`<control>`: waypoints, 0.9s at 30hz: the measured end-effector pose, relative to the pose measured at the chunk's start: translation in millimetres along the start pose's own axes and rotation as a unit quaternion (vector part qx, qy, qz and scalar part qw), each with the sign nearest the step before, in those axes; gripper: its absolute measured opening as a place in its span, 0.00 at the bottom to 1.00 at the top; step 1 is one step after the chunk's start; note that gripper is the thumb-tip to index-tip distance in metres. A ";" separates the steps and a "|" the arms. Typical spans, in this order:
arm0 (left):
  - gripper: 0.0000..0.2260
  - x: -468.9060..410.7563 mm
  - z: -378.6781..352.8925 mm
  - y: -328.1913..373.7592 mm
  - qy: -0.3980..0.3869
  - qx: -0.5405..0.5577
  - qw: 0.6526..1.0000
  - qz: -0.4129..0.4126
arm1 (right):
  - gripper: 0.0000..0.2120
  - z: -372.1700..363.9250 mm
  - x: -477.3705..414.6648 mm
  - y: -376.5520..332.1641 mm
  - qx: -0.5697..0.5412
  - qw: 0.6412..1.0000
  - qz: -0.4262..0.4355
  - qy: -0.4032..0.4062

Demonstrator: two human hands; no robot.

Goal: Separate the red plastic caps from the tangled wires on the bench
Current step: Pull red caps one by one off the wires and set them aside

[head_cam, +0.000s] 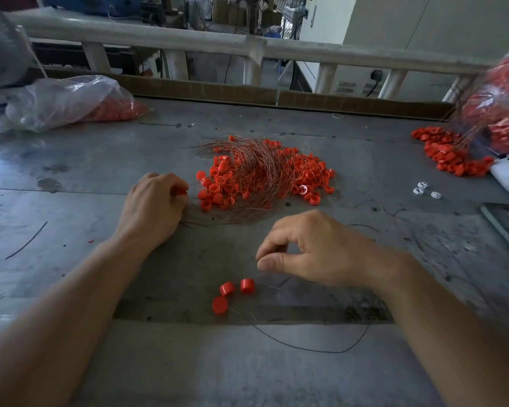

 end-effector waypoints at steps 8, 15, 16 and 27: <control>0.09 14.2 21.1 26.9 0.018 0.293 0.956 -0.012 | 0.08 25.8 -1.0 14.4 0.045 0.992 -0.019 0.117; 0.13 23.4 -3.7 46.8 -0.044 0.218 0.974 -0.034 | 0.08 27.9 -1.6 17.4 0.070 0.988 -0.027 0.138; 0.13 23.4 -4.8 48.2 -0.050 0.225 0.972 -0.035 | 0.09 26.6 -2.0 16.9 0.072 0.988 -0.026 0.134; 0.13 38.0 4.0 68.1 -0.058 0.301 0.946 -0.107 | 0.08 32.1 0.4 15.9 0.072 0.982 -0.033 0.169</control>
Point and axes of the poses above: each hand's wrist, its own x-axis away from the middle knuckle, its own z-axis out of the back of the hand, y = z × x, the point moved 8 cm from there along -x, towards the middle knuckle, and after that the axes turned 2 degrees about -x, right-handed, at the moved point
